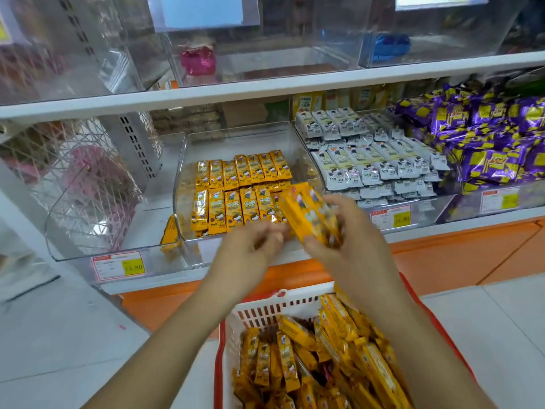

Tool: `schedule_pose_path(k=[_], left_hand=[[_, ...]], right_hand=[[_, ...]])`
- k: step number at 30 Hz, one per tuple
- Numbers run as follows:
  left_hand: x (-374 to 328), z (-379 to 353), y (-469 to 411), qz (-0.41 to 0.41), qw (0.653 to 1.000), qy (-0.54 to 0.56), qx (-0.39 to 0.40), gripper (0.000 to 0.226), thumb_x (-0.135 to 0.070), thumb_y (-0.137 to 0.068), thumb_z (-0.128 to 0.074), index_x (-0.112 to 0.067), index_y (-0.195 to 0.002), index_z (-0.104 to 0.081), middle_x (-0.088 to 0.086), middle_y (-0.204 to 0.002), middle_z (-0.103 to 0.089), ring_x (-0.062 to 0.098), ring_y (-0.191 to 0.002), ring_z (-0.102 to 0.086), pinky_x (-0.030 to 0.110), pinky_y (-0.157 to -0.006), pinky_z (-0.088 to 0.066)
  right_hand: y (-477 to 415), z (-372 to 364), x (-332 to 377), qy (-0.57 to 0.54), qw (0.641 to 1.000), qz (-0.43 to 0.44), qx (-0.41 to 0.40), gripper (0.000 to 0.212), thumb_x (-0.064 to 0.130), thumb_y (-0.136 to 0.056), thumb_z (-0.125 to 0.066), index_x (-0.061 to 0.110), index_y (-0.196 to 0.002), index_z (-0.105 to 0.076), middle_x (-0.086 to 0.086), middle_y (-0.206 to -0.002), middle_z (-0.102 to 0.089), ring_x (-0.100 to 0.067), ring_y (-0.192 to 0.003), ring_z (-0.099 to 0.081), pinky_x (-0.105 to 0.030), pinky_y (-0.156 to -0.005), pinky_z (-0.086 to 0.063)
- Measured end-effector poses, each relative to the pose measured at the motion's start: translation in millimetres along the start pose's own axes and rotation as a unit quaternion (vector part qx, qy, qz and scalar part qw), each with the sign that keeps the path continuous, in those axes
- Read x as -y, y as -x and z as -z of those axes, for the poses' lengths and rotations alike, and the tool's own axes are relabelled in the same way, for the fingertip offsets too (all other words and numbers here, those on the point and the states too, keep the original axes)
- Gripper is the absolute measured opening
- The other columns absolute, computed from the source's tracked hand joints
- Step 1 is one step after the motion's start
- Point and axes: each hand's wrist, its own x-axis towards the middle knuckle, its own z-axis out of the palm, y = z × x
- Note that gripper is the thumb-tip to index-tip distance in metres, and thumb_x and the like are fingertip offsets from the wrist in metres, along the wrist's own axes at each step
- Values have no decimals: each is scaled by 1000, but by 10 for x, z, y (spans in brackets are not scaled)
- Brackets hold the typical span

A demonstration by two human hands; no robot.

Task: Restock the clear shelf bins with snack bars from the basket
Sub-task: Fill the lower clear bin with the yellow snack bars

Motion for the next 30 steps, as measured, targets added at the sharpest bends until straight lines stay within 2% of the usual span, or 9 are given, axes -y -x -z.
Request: schedule_pose_path(k=[2,4,8,11,16,20,24,27,30], left_hand=[[17,113,-91,-64,977,-186,-85,18,-20,-95,-53,-23,-103,-68,-6,-98,-70,13,-83,-64,18,-70,-44],[92,216,-151,-69,954,-273,-103,22,-21,-96,-50,-17,-108,-68,-3,-101,-68,13,-84,-60,18,-61,-32],[264,352,-182,-65,943,-323,-42,25,-27,-98,-46,-15,-107,-66,-1,-89,-65,11,-77,-52,16,-55,-32],[330,408,-224,-50,942,-332,-14,30,-36,-99,-42,-16,-100,-64,-3,-80,-62,11,-71,-48,10,-52,-30],[302,437,-273,-27,940,-339,22,36,-40,-100,-35,-25,-71,-50,-7,-58,-44,7,-58,-43,18,-47,-22],[305,444,-285,-32,940,-339,24,41,-38,-101,-33,-26,-62,-40,-5,-55,-41,8,-55,-41,22,-48,-22],[331,432,-255,-43,941,-336,19,33,-40,-100,-35,-22,-91,-62,-4,-72,-60,14,-76,-56,21,-56,-33],[356,430,-175,-73,958,-277,-15,30,-36,-98,-43,-21,-112,-64,-8,-98,-68,3,-89,-56,13,-67,-39],[356,432,-50,-109,968,-220,-60,29,-33,-98,-46,-18,-114,-65,-11,-104,-65,-2,-93,-55,0,-74,-36]], right_hand=[[-351,-11,127,70,997,24,15,51,37,-78,-66,31,-125,-48,0,-106,-58,-22,-97,-56,-35,-77,-47],[-693,-71,252,186,982,23,38,50,39,-82,-63,24,-128,-51,-6,-111,-56,-24,-103,-53,-31,-75,-41],[-1088,-387,386,461,883,8,86,30,31,-90,-56,16,-115,-61,-11,-121,-55,-29,-116,-47,-31,-75,-35],[-1153,-603,364,537,837,14,100,33,26,-96,-46,12,-124,-57,-15,-131,-49,-31,-120,-43,-35,-89,-39],[-1113,-781,97,404,898,-53,166,44,35,-103,-30,15,-141,-40,-20,-143,-37,-36,-128,-40,-41,-93,-42],[-950,-807,-25,367,912,-36,180,49,31,-105,-23,21,-153,-16,-23,-156,-14,-39,-133,-37,-44,-98,-40],[-749,-746,-135,336,933,55,118,46,34,-104,-24,13,-143,-41,-13,-148,-37,-30,-138,-32,-40,-111,-25],[-514,-667,-205,240,958,145,63,46,39,-99,-35,9,-105,-68,-7,-104,-67,-25,-103,-57,-40,-94,-45],[-229,-521,-254,159,971,178,-22,43,45,-92,-47,12,-92,-75,-3,-97,-73,-19,-95,-66,-30,-82,-51]])
